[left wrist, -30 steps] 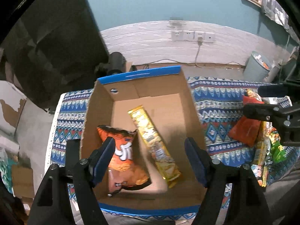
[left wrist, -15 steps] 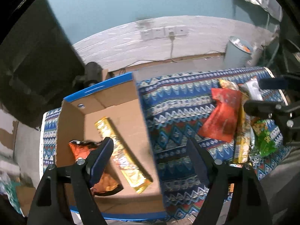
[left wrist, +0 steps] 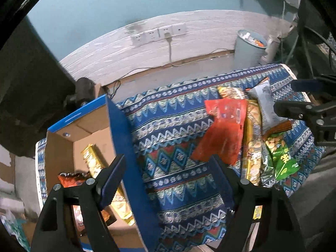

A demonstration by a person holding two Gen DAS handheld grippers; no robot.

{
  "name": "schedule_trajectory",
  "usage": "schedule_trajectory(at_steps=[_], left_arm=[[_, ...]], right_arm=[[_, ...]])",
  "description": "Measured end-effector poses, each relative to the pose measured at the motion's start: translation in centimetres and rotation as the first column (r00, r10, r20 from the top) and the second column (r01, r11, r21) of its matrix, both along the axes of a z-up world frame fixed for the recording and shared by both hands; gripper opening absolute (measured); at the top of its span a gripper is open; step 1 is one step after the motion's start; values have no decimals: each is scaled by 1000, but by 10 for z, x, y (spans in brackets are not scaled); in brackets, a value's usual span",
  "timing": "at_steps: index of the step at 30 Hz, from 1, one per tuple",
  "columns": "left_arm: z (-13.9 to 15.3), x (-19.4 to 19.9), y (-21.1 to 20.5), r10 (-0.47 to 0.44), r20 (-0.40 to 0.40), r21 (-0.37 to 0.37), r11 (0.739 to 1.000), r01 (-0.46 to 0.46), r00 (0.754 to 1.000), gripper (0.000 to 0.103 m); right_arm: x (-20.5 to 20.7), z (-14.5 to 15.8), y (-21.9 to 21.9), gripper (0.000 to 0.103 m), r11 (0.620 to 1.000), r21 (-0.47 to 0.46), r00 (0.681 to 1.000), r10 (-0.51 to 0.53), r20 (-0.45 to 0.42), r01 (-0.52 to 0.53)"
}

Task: Organize snacks
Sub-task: 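Move both tools back over the snack pile, then grasp the red bag with left tool while right tool grasps white-silver bag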

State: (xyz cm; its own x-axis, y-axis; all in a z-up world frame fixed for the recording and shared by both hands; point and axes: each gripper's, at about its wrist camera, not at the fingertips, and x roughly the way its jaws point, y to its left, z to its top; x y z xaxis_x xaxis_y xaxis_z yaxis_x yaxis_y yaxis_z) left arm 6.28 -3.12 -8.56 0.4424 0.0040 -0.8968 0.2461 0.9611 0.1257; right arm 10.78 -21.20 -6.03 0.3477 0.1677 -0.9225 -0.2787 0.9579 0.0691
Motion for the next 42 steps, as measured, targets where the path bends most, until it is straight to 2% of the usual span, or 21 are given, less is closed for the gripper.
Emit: schedule_trajectory(at_steps=[13,23,28,36,37,39,42], left_arm=[[-28,27,-36,-59,-56,-8,998,59,997,82],[-55,54,-49,-38,-100,-3,999,38,994,82],[-68,62,-55,-35,-146,-35,999,31,989,82],[-82,66,-69,-59,-168,-23,998,56,984,82],[-84,66,-71,-61,-173,-25,998,58,983,82],[-87,66,-74,-66,-179,-28,998,62,982,82],[-91,66,-78,-77,-187,-32,997,73,979,82]], right_arm=[[20,-36,-52,80,992,-40,991,-125,-44,123],[34,-76,-77,80,984,-40,978,-179,-111,175],[39,-97,-82,80,982,-15,970,-187,-155,187],[40,-118,-73,80,990,-32,975,-144,-172,140],[41,-119,-72,78,990,-40,976,-140,-169,135],[42,-122,-70,65,992,-60,977,-124,-171,115],[41,-124,-71,58,993,-60,978,-109,-180,99]])
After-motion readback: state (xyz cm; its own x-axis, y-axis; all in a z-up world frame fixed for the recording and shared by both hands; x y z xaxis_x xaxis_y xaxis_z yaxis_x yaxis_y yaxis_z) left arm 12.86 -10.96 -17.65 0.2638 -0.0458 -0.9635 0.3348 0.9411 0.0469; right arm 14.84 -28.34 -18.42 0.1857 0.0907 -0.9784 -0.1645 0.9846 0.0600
